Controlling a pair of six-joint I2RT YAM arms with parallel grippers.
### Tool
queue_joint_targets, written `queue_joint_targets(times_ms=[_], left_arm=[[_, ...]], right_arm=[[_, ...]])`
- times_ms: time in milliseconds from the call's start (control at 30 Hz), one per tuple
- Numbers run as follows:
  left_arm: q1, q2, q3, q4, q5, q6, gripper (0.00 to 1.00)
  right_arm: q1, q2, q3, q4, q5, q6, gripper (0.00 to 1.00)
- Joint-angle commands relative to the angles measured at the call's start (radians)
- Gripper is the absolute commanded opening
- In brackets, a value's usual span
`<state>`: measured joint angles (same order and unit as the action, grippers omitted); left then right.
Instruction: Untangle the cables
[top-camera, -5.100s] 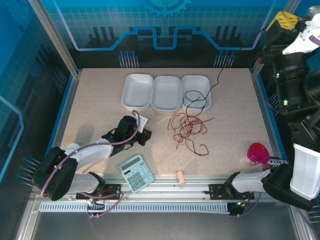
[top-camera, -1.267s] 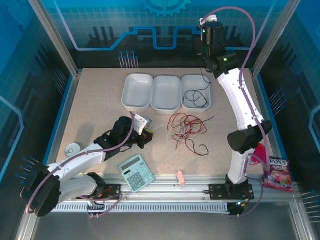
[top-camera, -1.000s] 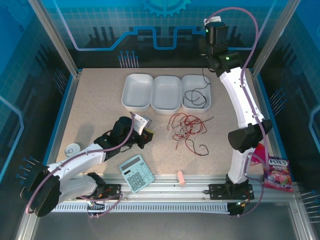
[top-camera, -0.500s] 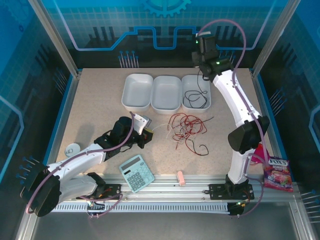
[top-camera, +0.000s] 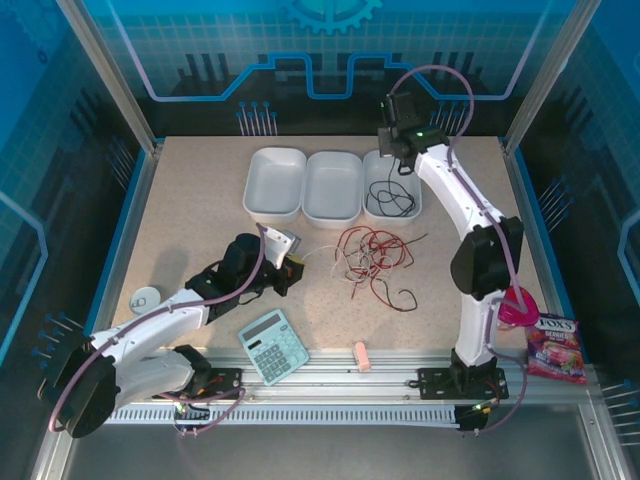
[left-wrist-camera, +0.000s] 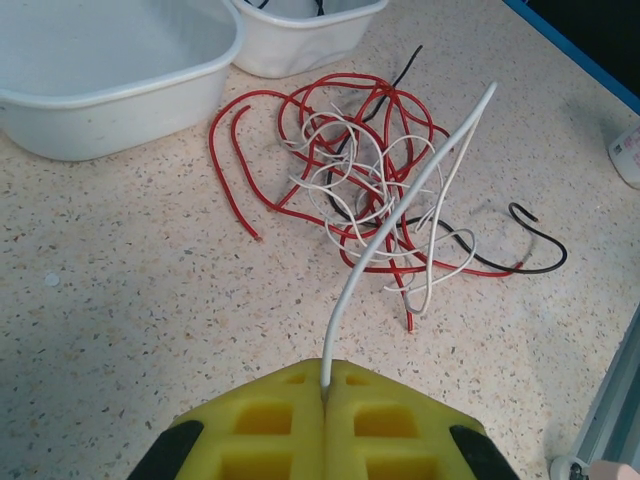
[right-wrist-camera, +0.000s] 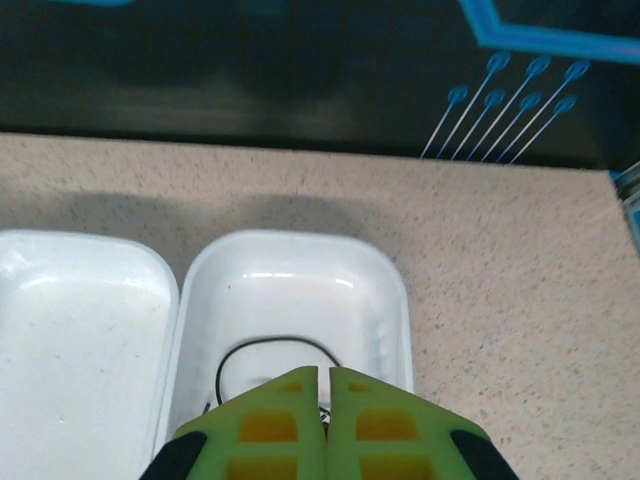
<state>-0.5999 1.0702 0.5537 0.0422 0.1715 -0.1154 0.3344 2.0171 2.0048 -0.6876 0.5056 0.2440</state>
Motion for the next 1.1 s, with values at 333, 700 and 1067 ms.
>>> queue_joint_targets(times_ms=[333, 700, 1067], left_arm=[[-0.006, 0.012, 0.026, -0.008, -0.019, -0.031, 0.00], [-0.007, 0.034, 0.037, 0.004, -0.020, -0.058, 0.00], [-0.006, 0.066, 0.064, -0.005, -0.023, -0.070, 0.00]], right_arm=[[-0.059, 0.303, 0.274, -0.234, -0.150, 0.087, 0.00], [-0.080, 0.386, 0.315, -0.284, -0.209, 0.090, 0.00], [-0.112, 0.374, 0.336, -0.351, -0.221, 0.088, 0.41]])
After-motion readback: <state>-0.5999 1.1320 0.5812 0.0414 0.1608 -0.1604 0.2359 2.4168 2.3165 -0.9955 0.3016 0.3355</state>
